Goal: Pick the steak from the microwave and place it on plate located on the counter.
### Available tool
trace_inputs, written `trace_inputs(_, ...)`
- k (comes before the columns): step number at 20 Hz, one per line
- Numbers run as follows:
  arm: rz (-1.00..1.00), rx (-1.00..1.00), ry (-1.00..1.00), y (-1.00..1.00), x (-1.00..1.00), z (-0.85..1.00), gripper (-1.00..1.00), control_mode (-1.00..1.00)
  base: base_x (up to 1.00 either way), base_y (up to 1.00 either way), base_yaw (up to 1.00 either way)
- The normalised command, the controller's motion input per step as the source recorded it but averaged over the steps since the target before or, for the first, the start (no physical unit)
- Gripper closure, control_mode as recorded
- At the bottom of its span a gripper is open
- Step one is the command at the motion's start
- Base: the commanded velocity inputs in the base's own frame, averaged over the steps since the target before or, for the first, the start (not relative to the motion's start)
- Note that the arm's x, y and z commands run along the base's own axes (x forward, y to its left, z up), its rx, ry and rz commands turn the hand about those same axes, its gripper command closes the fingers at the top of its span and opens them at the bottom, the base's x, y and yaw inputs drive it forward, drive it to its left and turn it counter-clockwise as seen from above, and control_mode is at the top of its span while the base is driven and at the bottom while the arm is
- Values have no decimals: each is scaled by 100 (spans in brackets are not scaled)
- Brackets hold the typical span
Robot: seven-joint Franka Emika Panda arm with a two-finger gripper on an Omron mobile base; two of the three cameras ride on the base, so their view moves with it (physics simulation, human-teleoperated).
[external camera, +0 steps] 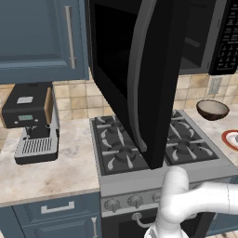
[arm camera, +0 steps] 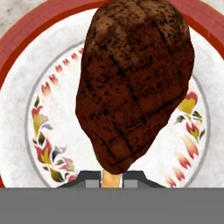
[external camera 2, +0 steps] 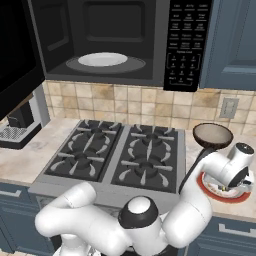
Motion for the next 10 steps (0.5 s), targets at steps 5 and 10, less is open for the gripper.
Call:
trace_inputs(5,0,0,0,0,0,0,-100,-100,0,0,0)
trace_inputs(10,0,0,0,0,0,0,-100,-100,0,0,0)
